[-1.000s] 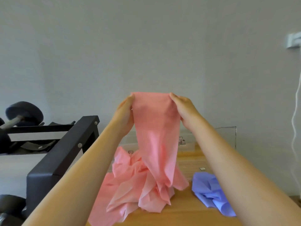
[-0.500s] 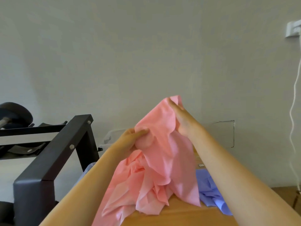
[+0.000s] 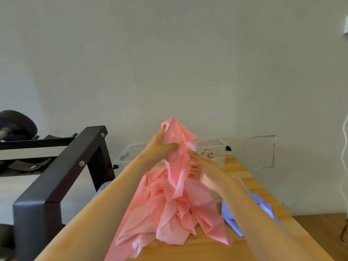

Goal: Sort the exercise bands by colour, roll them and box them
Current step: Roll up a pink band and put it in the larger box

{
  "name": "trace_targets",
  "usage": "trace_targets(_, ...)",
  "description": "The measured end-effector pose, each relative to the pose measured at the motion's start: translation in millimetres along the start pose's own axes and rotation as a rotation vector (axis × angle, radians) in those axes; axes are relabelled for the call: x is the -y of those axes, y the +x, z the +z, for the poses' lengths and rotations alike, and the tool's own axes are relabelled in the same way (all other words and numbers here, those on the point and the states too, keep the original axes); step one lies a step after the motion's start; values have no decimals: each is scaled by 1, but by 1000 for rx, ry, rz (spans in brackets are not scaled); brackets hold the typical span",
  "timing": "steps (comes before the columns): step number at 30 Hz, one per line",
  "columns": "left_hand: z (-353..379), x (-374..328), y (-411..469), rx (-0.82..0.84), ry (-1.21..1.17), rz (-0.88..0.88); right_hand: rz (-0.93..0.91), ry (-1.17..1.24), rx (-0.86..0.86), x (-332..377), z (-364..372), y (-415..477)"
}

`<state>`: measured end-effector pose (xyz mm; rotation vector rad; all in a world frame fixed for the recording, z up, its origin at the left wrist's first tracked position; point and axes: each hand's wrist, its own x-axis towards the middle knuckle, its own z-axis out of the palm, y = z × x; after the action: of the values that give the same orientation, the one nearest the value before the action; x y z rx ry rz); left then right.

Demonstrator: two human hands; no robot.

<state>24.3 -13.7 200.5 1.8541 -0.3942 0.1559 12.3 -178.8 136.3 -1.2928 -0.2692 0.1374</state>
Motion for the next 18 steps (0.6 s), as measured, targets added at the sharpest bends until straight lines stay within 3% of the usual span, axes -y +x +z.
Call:
trace_targets(6,-4,-2,1,-92,-159,-108,-88,-115,45,-6,5,-7)
trace_targets(10,-13,4,-9,-148,-457,-132,-131,108,4,3,8,-4)
trace_targets(13,-14,13,-24,67,-644,-138,-122,234,-4,15,13,-3)
trace_targets(16,-5,20,-46,281,-476,-176,-105,283,1,20,16,0)
trace_targets(18,2,31,-55,265,-268,-185,-74,317,7,20,20,0)
